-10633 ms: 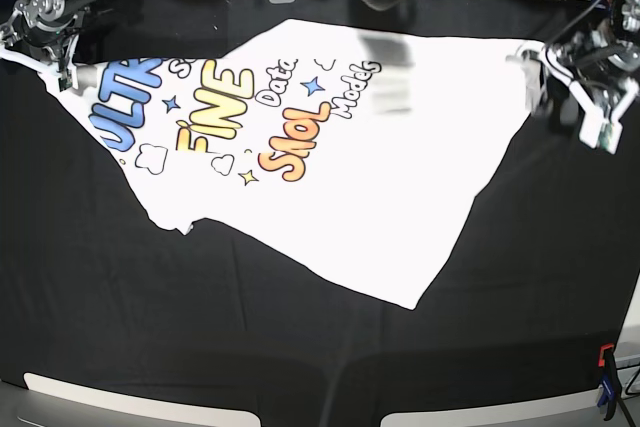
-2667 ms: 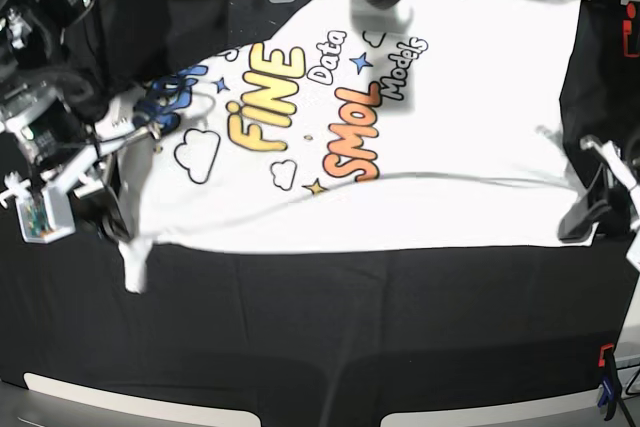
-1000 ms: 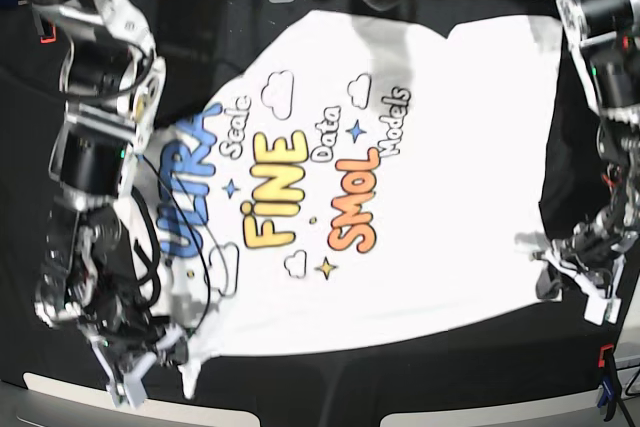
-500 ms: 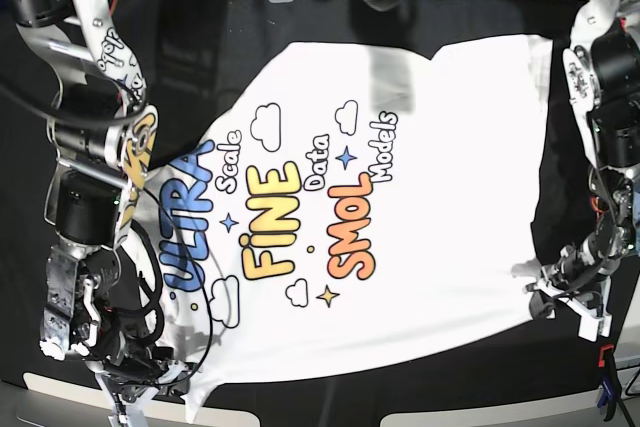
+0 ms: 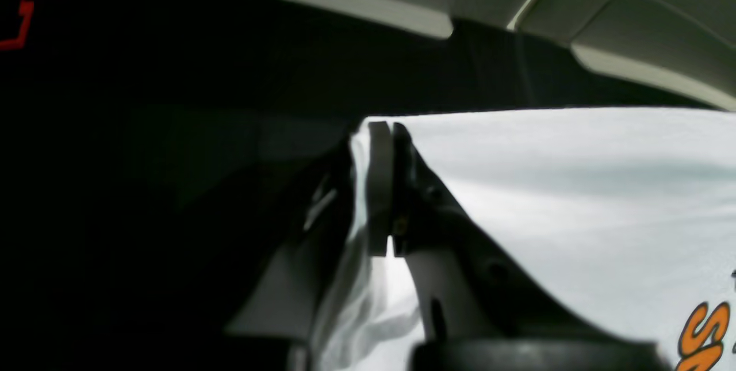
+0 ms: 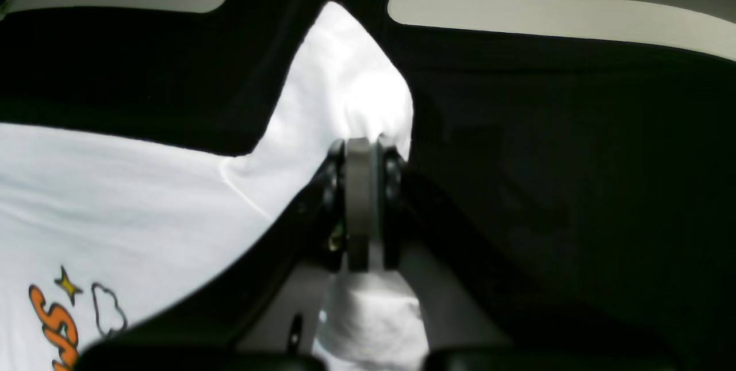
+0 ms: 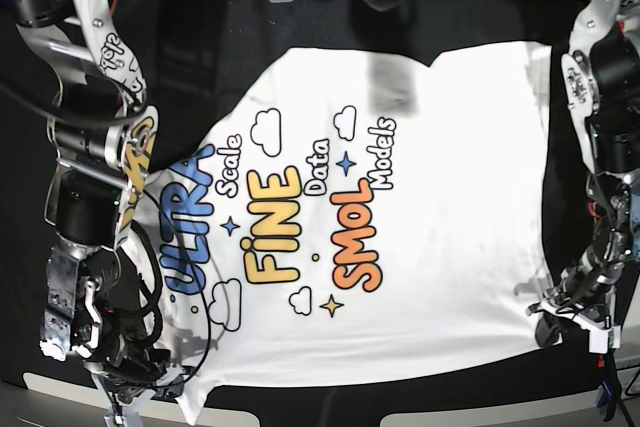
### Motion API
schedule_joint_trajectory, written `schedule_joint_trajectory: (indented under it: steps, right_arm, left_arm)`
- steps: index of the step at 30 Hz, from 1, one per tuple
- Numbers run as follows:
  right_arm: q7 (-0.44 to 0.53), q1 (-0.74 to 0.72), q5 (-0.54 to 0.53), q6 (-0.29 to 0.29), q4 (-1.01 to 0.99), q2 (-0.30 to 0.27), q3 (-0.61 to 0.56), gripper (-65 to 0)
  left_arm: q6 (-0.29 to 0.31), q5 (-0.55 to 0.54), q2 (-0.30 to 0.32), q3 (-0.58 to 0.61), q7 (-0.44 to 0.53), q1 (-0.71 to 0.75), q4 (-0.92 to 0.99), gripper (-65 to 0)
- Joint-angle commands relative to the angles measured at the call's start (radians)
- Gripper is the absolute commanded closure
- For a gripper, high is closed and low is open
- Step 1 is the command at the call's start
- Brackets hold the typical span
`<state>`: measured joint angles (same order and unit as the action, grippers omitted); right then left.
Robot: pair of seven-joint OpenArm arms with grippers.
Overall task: Layout the t-shirt on the table in an organized manner, then fold the t-shirt properly
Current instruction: 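Lift the shirt with both grippers and drag it to straighten, then lower the shirt onto the table with both grippers and release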
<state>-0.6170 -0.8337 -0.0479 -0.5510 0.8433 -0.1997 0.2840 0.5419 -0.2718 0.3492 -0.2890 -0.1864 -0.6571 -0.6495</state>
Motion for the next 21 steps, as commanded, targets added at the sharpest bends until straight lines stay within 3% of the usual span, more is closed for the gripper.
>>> schedule_joint_trajectory:
  steps: [1, 9, 13, 21]
  right_arm:
    - [0.035, -0.047, -0.003, 0.009, 0.016, -0.01, 0.003, 0.0]
    - [0.026, -0.044, -0.003, 0.009, 0.016, -0.01, 0.003, 0.0]
    - [0.026, -0.044, -0.003, 0.009, 0.016, -0.01, 0.003, 0.0]
    - [0.026, -0.044, 0.006, 0.009, 0.016, -0.01, 0.003, 0.0]
  left_arm:
    - [-0.003, -0.003, 0.0, -0.003, 0.027, -0.04, -0.016, 0.0]
    - [-0.01, 0.097, -0.045, 0.082, 0.046, -0.047, -0.016, 0.0]
    - [-0.09, 0.134, -0.045, 0.163, 0.046, -0.061, -0.016, 0.0]
    - [-0.153, 0.133, -0.044, 0.2, 0.053, -0.096, -0.016, 0.0]
